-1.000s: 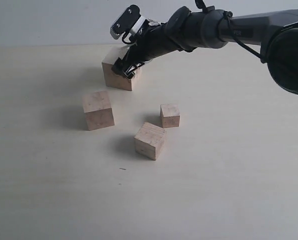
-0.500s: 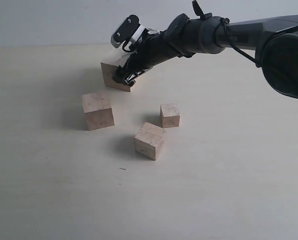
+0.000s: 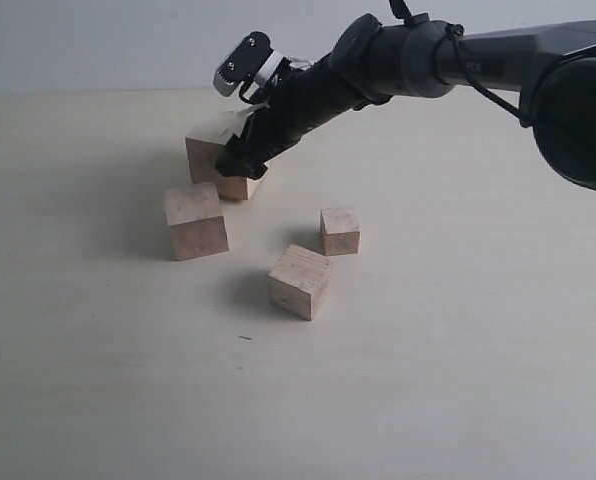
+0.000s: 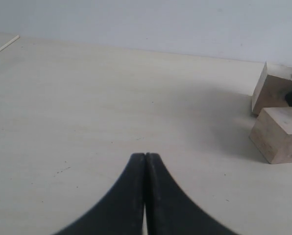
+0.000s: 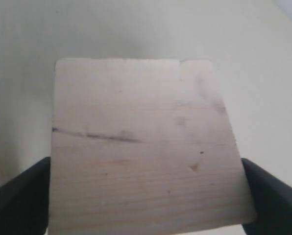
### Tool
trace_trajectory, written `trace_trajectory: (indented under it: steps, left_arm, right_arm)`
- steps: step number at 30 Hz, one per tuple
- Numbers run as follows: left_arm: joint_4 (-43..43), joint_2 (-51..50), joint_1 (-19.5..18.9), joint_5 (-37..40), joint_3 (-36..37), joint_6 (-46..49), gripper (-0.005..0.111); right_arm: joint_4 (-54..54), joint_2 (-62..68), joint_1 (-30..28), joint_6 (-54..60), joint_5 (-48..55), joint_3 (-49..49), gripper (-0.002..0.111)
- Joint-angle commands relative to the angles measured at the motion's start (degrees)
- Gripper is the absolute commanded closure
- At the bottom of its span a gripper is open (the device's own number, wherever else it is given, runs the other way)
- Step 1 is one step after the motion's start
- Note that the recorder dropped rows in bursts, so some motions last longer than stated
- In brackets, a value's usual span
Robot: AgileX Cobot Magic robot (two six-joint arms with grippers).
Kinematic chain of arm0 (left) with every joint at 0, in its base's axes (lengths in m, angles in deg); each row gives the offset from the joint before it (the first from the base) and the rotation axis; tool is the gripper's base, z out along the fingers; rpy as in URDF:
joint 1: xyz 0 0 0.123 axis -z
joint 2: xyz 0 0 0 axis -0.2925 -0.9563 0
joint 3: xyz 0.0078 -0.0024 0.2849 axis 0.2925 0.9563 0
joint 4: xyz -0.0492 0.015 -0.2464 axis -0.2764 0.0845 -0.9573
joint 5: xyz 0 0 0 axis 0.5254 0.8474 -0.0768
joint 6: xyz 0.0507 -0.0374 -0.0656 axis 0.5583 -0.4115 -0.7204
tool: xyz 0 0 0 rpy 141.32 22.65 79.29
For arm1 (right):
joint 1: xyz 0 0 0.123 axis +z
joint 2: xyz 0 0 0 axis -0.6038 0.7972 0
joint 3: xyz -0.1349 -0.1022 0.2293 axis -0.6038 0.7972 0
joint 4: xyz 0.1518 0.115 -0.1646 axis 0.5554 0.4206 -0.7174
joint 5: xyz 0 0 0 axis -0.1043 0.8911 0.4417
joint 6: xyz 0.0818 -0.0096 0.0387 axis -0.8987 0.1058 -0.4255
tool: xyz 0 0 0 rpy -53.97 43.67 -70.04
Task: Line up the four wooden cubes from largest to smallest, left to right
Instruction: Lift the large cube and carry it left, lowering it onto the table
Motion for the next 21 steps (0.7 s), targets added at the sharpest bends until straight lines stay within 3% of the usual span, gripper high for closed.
trace_trajectory:
  steps: [1,7,13,21]
  left_arm:
    - [0.3,0.4,0.5,-0.7,0.0,0.0,0.107]
    - [0.3,0.4,0.5,-0.7,0.0,0.0,0.107]
    - [0.3,0.4,0.5,-0.7,0.0,0.0,0.107]
    - [0.3,0.4,0.5,-0.7,0.0,0.0,0.107]
  right_arm:
    - [0.3,-2.7,0.1,-0.6,1.9,-0.4,0.108]
    - [3.4,-5.0,0.1,-0.5,2.4,-3.5,0.108]
    - [8.8,-5.1,0.5,0.4,10.2,-9.0,0.108]
    - [9.0,-5.1,5.1,2.0,16.7,-10.7,0.108]
